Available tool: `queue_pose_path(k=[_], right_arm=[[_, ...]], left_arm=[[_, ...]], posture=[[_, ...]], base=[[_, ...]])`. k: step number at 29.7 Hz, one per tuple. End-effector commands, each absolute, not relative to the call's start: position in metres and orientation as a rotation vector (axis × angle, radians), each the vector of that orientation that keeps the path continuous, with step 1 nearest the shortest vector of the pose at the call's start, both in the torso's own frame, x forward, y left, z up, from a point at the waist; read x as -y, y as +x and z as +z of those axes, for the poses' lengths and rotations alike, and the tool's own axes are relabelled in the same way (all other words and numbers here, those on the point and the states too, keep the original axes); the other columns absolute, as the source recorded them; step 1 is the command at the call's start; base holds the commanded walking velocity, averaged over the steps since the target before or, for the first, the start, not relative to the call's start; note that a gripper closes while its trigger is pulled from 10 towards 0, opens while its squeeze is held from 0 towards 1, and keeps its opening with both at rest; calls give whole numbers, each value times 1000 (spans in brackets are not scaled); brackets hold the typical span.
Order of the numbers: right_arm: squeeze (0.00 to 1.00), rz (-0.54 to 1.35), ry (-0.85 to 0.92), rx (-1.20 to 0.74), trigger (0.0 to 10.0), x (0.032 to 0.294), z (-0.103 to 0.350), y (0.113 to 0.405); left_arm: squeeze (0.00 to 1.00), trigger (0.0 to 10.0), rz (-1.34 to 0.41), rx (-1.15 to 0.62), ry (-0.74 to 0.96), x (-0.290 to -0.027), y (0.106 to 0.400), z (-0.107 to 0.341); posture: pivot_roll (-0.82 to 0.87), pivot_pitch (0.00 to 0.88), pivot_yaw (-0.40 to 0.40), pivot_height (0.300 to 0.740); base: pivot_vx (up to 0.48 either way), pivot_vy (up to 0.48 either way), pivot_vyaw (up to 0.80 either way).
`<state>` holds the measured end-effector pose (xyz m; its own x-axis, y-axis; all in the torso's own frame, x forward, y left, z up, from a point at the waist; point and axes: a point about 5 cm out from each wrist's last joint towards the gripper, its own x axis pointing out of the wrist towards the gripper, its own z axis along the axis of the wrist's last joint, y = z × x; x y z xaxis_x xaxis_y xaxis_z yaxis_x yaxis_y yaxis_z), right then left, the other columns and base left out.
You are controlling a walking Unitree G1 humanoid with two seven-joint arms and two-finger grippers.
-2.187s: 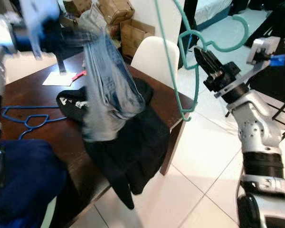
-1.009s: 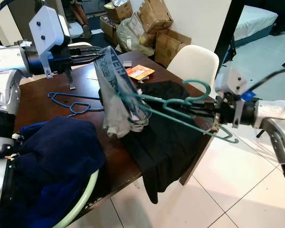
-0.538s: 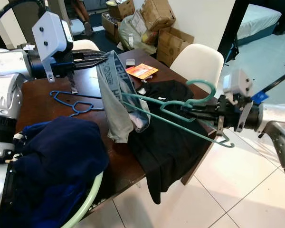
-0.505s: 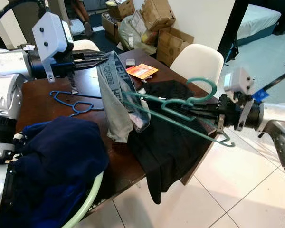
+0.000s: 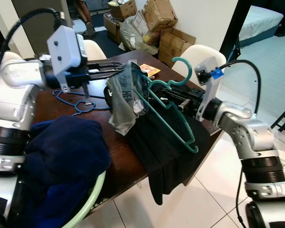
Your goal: Hang hanger
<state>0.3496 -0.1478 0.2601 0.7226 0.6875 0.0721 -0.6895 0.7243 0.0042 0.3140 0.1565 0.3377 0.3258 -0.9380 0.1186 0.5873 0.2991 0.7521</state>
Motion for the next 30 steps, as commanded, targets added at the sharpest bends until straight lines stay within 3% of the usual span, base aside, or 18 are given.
queue_pose_path(k=[1,9,17,30], right_arm=[[0,696,89,153,10000,154,276,354],[0,598,276,282,10000,170,305,361],[0,748,157,332,10000,181,327,350],[0,779,135,320,10000,171,339,354]], left_arm=[[0,10000,-1130,620,656,-148,311,332],[0,10000,-1187,592,638,-134,300,313],[0,10000,-1086,424,914,-154,306,290],[0,10000,-1022,407,950,-154,304,283]], posture=[[32,66,-9,740],[33,70,-8,740],[37,74,-15,740],[33,79,-19,740]], base=[[0,0,0],[0,0,0],[0,0,0],[0,0,0]])
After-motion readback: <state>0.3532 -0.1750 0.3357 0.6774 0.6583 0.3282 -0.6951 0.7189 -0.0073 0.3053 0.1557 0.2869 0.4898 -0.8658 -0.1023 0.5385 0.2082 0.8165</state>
